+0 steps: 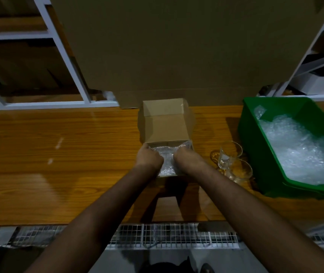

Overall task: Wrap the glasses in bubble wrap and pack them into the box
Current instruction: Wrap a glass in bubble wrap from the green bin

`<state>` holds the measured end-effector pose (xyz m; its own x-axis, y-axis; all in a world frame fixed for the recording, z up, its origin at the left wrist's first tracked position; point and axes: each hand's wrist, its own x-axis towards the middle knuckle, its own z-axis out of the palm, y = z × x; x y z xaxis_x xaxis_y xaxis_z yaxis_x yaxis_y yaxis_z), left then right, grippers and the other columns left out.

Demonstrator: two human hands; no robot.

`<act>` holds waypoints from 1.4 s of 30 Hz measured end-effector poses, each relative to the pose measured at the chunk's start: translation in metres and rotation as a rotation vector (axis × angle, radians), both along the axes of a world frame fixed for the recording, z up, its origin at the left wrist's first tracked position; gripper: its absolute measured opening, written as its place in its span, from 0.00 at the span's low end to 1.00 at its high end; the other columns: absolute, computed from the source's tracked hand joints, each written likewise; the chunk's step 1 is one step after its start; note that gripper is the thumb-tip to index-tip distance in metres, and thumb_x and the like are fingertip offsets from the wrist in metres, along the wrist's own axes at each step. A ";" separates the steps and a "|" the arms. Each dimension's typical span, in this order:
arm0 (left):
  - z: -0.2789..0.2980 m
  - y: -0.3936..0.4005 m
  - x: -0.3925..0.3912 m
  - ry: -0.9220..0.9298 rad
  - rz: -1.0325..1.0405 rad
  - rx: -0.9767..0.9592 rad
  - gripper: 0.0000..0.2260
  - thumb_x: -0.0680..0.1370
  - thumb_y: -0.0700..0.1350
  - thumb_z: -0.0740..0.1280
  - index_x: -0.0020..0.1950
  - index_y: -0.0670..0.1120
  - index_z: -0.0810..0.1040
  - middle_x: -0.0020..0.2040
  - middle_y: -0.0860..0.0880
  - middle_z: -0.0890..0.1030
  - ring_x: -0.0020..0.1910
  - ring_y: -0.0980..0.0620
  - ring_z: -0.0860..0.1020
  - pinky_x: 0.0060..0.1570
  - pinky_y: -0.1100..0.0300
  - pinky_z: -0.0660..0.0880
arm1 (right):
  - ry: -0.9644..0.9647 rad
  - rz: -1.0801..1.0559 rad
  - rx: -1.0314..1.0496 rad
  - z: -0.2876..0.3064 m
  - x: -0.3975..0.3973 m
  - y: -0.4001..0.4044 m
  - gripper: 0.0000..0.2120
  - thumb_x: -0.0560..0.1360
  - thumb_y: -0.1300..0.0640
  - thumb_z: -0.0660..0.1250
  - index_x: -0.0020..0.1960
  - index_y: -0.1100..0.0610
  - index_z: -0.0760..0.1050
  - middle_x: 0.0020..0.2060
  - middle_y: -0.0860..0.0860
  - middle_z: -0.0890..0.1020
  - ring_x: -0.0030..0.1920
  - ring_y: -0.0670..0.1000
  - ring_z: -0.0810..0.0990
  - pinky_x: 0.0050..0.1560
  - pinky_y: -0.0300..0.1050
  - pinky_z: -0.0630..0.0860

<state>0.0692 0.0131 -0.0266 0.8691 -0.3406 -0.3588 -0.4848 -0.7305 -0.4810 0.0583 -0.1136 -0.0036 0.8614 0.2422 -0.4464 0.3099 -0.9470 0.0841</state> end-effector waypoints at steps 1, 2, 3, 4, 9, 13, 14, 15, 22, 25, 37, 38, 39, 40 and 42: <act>0.000 0.001 0.000 -0.008 -0.010 -0.014 0.07 0.81 0.50 0.66 0.48 0.50 0.80 0.48 0.51 0.83 0.54 0.51 0.79 0.70 0.49 0.60 | 0.015 -0.012 0.002 0.000 -0.001 0.000 0.08 0.80 0.59 0.64 0.55 0.60 0.79 0.49 0.55 0.80 0.45 0.52 0.78 0.48 0.46 0.80; -0.001 0.003 0.001 -0.012 -0.022 -0.031 0.07 0.80 0.51 0.66 0.47 0.49 0.80 0.48 0.51 0.83 0.55 0.51 0.79 0.70 0.49 0.60 | 0.023 -0.010 0.005 0.002 -0.002 -0.001 0.06 0.80 0.59 0.65 0.53 0.60 0.78 0.48 0.55 0.80 0.44 0.52 0.78 0.47 0.46 0.80; 0.001 0.005 0.000 -0.009 -0.031 -0.050 0.07 0.80 0.51 0.67 0.46 0.49 0.79 0.49 0.51 0.83 0.55 0.51 0.78 0.70 0.49 0.60 | 0.016 -0.007 0.020 0.006 -0.003 -0.001 0.04 0.79 0.60 0.66 0.51 0.60 0.78 0.48 0.55 0.80 0.45 0.52 0.78 0.45 0.45 0.78; 0.003 0.006 0.000 -0.011 -0.041 -0.074 0.07 0.79 0.52 0.68 0.46 0.49 0.78 0.50 0.51 0.83 0.56 0.51 0.78 0.70 0.50 0.60 | -0.014 0.003 0.044 0.010 -0.004 -0.004 0.03 0.79 0.62 0.66 0.51 0.61 0.77 0.50 0.56 0.80 0.47 0.54 0.79 0.45 0.46 0.77; 0.022 0.012 -0.014 -0.134 -0.088 -0.278 0.09 0.78 0.49 0.69 0.56 0.49 0.79 0.53 0.47 0.84 0.56 0.47 0.80 0.62 0.54 0.66 | -0.393 -0.045 0.419 0.025 -0.036 -0.032 0.17 0.76 0.63 0.68 0.64 0.54 0.75 0.56 0.53 0.82 0.52 0.54 0.81 0.49 0.49 0.80; 0.019 -0.007 -0.054 -0.110 -0.022 -0.834 0.15 0.79 0.54 0.68 0.63 0.51 0.78 0.57 0.48 0.82 0.57 0.48 0.78 0.55 0.54 0.72 | -0.673 -0.156 0.768 0.009 -0.090 -0.065 0.14 0.76 0.59 0.70 0.62 0.55 0.79 0.53 0.50 0.84 0.50 0.51 0.83 0.46 0.50 0.81; 0.016 -0.018 -0.067 -0.031 0.019 -1.010 0.15 0.79 0.55 0.68 0.63 0.52 0.78 0.56 0.49 0.81 0.54 0.50 0.78 0.53 0.56 0.74 | -0.724 -0.208 0.837 0.005 -0.102 -0.074 0.12 0.76 0.59 0.71 0.60 0.55 0.80 0.51 0.50 0.84 0.48 0.50 0.83 0.44 0.49 0.82; 0.011 -0.031 -0.079 0.047 0.053 -1.133 0.15 0.78 0.56 0.68 0.63 0.54 0.77 0.55 0.50 0.79 0.52 0.53 0.77 0.51 0.58 0.75 | -0.776 -0.273 0.887 0.005 -0.113 -0.081 0.11 0.76 0.59 0.72 0.59 0.55 0.81 0.50 0.49 0.84 0.46 0.48 0.83 0.43 0.48 0.82; -0.028 -0.111 -0.109 0.100 0.114 -1.445 0.23 0.74 0.50 0.75 0.67 0.54 0.74 0.58 0.56 0.76 0.59 0.54 0.74 0.52 0.57 0.76 | -1.103 -0.493 0.941 0.049 -0.150 -0.150 0.08 0.74 0.63 0.73 0.52 0.55 0.84 0.45 0.46 0.85 0.42 0.42 0.83 0.44 0.33 0.79; -0.044 -0.127 -0.111 0.144 0.114 -1.482 0.25 0.74 0.51 0.76 0.69 0.53 0.72 0.61 0.53 0.76 0.55 0.57 0.75 0.49 0.55 0.80 | -1.131 -0.591 0.876 0.059 -0.148 -0.199 0.07 0.75 0.64 0.72 0.52 0.56 0.84 0.45 0.48 0.85 0.40 0.42 0.82 0.43 0.32 0.79; -0.066 -0.163 -0.105 0.162 0.306 -1.604 0.44 0.66 0.49 0.81 0.75 0.55 0.60 0.60 0.53 0.74 0.56 0.50 0.77 0.53 0.50 0.79 | -0.145 -0.540 0.162 0.055 -0.051 -0.316 0.26 0.74 0.45 0.73 0.69 0.54 0.75 0.64 0.53 0.80 0.60 0.54 0.79 0.60 0.52 0.77; -0.067 -0.165 -0.105 0.137 0.325 -1.618 0.45 0.65 0.48 0.82 0.76 0.54 0.61 0.61 0.53 0.72 0.58 0.50 0.76 0.54 0.49 0.79 | -0.127 -0.536 0.107 0.050 -0.043 -0.315 0.28 0.74 0.40 0.72 0.69 0.54 0.75 0.64 0.54 0.79 0.60 0.55 0.79 0.60 0.54 0.77; -0.067 -0.166 -0.105 0.102 0.333 -1.635 0.46 0.64 0.48 0.83 0.76 0.52 0.61 0.62 0.52 0.72 0.59 0.50 0.75 0.54 0.48 0.78 | -0.111 -0.538 0.058 0.042 -0.037 -0.314 0.30 0.74 0.36 0.70 0.67 0.55 0.75 0.64 0.55 0.79 0.60 0.57 0.79 0.59 0.55 0.77; -0.068 -0.166 -0.105 0.065 0.327 -1.648 0.48 0.63 0.49 0.84 0.76 0.52 0.60 0.63 0.50 0.72 0.58 0.51 0.74 0.53 0.49 0.78 | -0.077 -0.537 0.010 0.035 -0.033 -0.313 0.32 0.73 0.35 0.69 0.66 0.56 0.75 0.63 0.56 0.79 0.59 0.58 0.79 0.58 0.55 0.77; -0.071 -0.163 -0.108 -0.012 0.299 -1.667 0.51 0.61 0.50 0.85 0.76 0.53 0.59 0.64 0.47 0.70 0.56 0.54 0.71 0.50 0.54 0.75 | 0.005 -0.525 -0.039 0.022 -0.029 -0.311 0.33 0.72 0.37 0.72 0.67 0.58 0.72 0.62 0.58 0.78 0.58 0.59 0.78 0.56 0.53 0.77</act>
<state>-0.0387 -0.1502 -0.0972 0.9680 -0.1493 0.2015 -0.2487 -0.4689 0.8475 0.0292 -0.4250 0.0187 0.8605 -0.2380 -0.4505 -0.2047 -0.9712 0.1220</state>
